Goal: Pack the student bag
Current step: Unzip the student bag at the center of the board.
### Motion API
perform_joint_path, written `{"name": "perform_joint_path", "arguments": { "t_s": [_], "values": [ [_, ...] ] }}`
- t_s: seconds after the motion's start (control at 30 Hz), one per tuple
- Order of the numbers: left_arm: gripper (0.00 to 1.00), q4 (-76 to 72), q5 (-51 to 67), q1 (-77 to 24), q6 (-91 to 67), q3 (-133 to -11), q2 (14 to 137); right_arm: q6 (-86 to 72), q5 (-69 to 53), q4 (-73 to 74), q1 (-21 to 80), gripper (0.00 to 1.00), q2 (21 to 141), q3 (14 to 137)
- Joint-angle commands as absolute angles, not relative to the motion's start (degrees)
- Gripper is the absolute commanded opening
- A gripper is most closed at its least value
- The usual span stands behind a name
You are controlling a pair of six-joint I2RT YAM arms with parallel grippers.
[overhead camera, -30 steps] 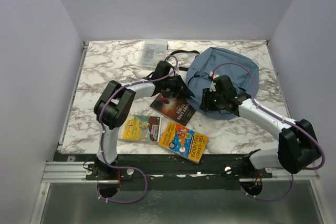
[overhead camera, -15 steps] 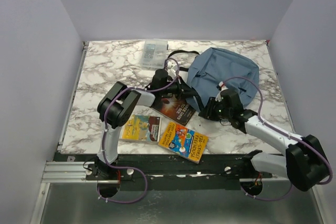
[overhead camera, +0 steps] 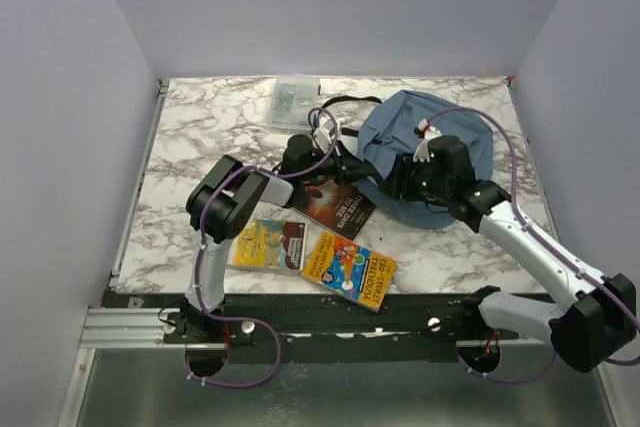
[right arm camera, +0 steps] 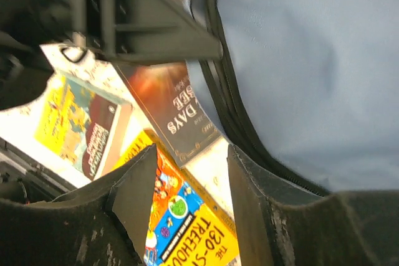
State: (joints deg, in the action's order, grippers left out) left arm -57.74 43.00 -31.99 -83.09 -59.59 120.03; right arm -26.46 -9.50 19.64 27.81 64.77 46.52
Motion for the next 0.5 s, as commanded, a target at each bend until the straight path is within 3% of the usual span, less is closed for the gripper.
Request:
{"name": "perform_joint_path", "arguments": {
  "t_s": [0.0,0.17,0.47],
  "values": [
    [0.0,-63.1,45.4,-31.8,-81.1,-59.5,119.6,-18.5,-3.1,30.6,27.9,0.56,66.3,54.6],
    [0.0,-63.0,45.7,-31.8,-79.9,-59.8,119.1,-12.1,7.4,34.2,27.9,0.59,74.6,60.1],
    [0.0,-62.4,47.5,-31.8,-80.4,-61.5,119.4,-9.7,2.5,28.1,28.0,0.58,78.7,57.0]
  ]
}}
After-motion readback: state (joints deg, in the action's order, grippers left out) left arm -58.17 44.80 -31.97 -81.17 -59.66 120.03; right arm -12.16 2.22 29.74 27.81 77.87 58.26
